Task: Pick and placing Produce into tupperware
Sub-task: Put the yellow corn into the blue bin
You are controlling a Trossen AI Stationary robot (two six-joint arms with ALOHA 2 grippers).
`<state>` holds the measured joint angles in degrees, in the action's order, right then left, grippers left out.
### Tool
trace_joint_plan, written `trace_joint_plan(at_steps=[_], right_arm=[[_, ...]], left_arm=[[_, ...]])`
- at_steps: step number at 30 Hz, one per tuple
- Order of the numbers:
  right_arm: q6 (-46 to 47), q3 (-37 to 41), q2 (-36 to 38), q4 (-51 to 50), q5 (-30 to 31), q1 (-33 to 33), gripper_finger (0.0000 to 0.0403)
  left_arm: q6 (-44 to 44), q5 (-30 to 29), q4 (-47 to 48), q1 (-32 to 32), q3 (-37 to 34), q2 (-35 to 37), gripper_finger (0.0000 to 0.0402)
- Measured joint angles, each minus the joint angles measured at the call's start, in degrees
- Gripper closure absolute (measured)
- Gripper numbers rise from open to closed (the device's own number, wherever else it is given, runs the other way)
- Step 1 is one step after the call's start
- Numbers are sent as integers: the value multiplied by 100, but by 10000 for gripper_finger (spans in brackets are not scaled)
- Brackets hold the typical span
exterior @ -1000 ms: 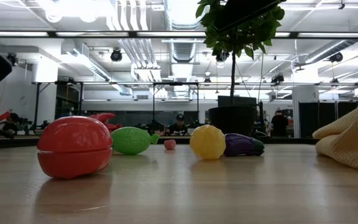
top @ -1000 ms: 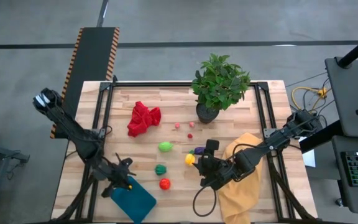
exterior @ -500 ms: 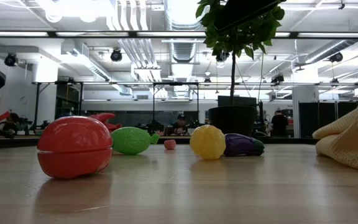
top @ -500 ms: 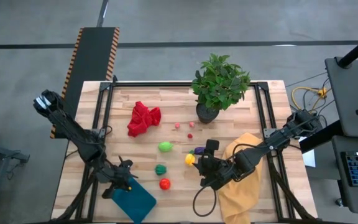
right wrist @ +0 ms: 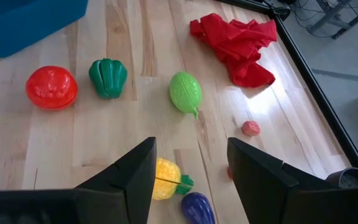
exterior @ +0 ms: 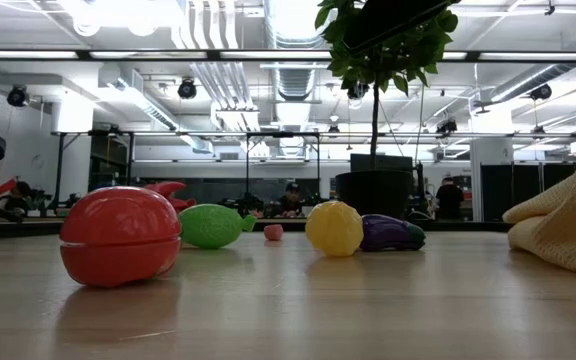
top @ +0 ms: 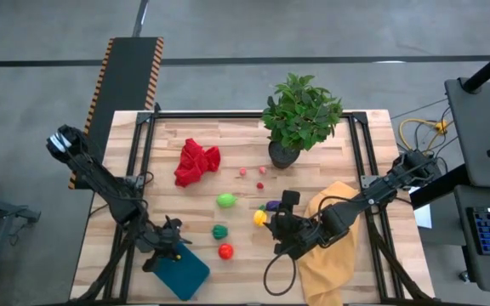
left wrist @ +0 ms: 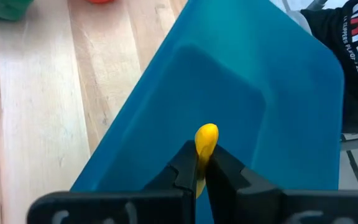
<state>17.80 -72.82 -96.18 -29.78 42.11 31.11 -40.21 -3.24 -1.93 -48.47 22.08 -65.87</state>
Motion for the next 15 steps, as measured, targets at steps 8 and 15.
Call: trace_joint_plan(at_steps=[8, 15], right_arm=[[0, 0, 0, 0, 0, -2, 213], [2, 0, 0, 2, 0, -2, 213]], left_arm=[[-2, 8, -4, 0, -4, 383, 397], [-4, 6, -4, 4, -4, 625, 375]])
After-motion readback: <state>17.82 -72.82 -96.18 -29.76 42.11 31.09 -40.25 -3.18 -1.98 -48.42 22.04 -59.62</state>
